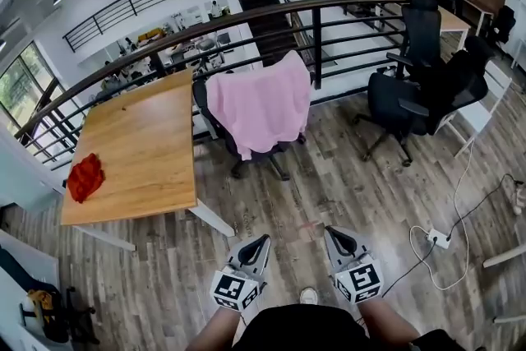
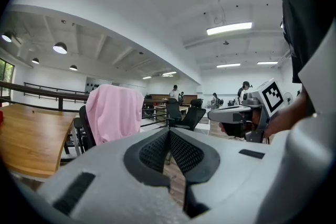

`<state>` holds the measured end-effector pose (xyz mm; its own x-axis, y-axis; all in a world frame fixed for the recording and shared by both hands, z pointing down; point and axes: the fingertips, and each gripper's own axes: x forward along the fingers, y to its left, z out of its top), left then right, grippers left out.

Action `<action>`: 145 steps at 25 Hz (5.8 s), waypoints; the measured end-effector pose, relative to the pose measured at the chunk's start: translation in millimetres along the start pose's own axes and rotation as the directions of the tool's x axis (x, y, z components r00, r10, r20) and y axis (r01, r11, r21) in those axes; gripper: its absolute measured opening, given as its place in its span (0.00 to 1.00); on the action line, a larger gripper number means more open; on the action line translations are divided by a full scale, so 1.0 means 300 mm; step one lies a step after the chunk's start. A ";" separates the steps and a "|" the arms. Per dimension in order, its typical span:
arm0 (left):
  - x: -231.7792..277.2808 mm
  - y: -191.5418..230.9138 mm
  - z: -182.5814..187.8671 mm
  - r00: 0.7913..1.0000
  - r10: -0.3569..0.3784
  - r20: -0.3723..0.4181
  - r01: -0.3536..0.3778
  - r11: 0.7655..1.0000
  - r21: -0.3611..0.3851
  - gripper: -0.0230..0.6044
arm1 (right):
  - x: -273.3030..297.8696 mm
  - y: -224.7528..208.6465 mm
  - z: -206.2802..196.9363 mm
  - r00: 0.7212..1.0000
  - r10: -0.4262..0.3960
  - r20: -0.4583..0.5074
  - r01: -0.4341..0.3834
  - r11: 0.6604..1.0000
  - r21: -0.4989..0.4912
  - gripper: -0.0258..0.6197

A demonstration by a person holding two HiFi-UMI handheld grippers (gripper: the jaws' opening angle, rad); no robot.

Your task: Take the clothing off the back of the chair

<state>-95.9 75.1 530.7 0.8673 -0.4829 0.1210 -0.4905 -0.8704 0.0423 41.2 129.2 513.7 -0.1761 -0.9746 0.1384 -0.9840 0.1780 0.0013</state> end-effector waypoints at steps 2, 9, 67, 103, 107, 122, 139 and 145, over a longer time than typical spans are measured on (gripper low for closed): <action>0.023 0.021 -0.004 1.000 0.025 0.000 -0.025 1.000 -0.009 0.06 | 0.038 -0.032 0.007 1.000 0.021 0.010 -0.021 1.000 -0.002 0.04; 0.028 0.136 0.006 0.991 0.132 0.007 -0.131 0.991 -0.013 0.06 | 0.159 -0.100 0.042 0.996 0.081 0.034 -0.080 0.996 -0.028 0.04; 0.797 1.187 0.242 0.949 0.309 0.066 -0.308 0.951 -0.033 0.06 | 1.258 -0.828 0.359 0.993 0.001 0.119 0.006 0.998 -0.065 0.04; 0.912 1.553 0.182 0.850 0.523 -0.066 -0.526 0.848 -0.061 0.36 | 1.660 -1.111 0.312 0.926 0.369 0.074 -0.377 0.907 0.189 0.32; 0.956 1.548 0.176 0.876 0.478 -0.062 -0.482 0.874 -0.066 0.46 | 1.676 -1.082 0.302 0.915 0.399 0.057 -0.402 0.896 0.188 0.37; 1.006 1.567 0.201 0.903 0.428 -0.042 -0.430 0.899 -0.079 0.16 | 1.730 -1.050 0.317 0.908 0.418 0.029 -0.417 0.897 0.147 0.06; 0.924 1.524 0.355 0.889 0.455 0.046 -0.456 0.890 0.013 0.08 | 1.661 -1.077 0.434 0.965 0.248 0.090 -0.253 0.966 0.053 0.06; 0.903 1.502 0.481 0.876 0.465 0.126 -0.474 0.879 0.048 0.08 | 1.627 -1.101 0.499 0.981 0.175 0.087 -0.175 0.985 -0.005 0.06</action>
<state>-69.8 -461.6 439.5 0.5426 -0.8400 0.0008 -0.8380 -0.5414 -0.0676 276.4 -425.7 432.6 -0.3471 -0.9365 0.0494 -0.9378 0.3466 -0.0180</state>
